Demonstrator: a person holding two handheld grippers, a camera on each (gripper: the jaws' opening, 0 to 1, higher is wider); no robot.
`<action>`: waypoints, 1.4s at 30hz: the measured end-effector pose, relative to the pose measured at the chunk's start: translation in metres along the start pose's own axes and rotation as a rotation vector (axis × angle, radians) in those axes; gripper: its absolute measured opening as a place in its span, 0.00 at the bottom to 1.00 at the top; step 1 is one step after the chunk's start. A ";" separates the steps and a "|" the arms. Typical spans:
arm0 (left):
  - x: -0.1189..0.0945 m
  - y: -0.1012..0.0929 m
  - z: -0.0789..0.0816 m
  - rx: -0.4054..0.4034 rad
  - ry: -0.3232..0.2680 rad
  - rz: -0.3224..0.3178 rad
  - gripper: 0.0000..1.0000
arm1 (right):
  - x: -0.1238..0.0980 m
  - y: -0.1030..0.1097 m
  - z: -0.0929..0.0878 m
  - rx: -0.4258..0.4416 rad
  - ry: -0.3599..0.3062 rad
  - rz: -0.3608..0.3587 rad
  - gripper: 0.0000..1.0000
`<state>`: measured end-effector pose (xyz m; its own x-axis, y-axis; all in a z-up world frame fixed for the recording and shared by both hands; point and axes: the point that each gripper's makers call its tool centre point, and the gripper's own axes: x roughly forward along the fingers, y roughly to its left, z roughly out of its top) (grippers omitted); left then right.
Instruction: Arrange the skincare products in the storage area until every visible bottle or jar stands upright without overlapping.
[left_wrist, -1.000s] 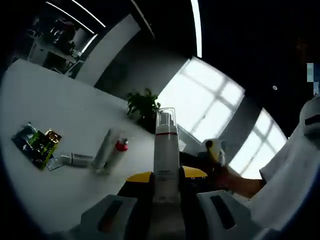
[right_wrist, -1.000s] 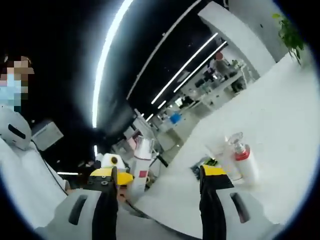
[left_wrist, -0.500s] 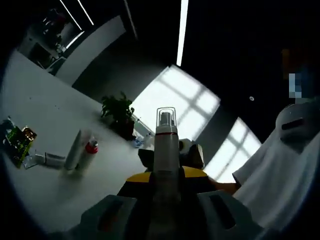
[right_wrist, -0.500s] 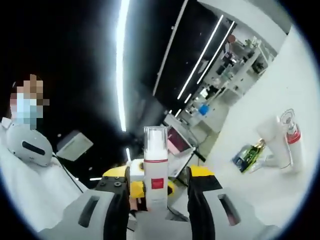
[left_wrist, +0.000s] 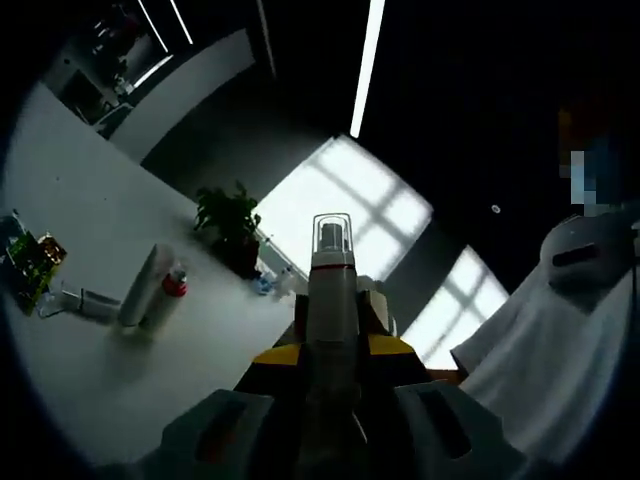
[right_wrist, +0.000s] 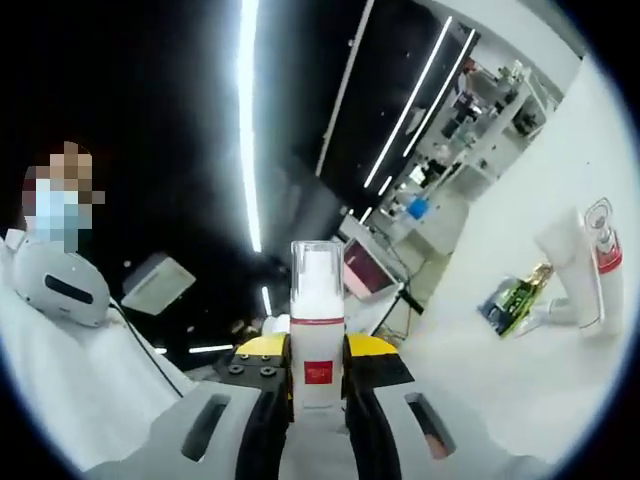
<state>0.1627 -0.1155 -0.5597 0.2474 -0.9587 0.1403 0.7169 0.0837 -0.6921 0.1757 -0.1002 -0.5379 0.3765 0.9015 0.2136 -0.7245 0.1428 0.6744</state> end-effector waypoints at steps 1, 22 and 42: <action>0.001 0.000 0.000 0.003 0.001 0.000 0.21 | 0.000 0.000 0.000 0.001 -0.003 -0.001 0.20; 0.003 0.028 -0.003 0.265 0.170 0.281 0.23 | -0.002 -0.032 0.001 -0.145 0.076 -0.304 0.19; 0.005 0.076 0.002 0.548 0.186 0.754 0.21 | -0.006 -0.079 0.003 -0.350 0.071 -0.756 0.19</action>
<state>0.2200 -0.1131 -0.6103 0.6961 -0.6237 -0.3555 0.6281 0.7689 -0.1191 0.2325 -0.1185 -0.5901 0.8039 0.5342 -0.2614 -0.4335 0.8272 0.3574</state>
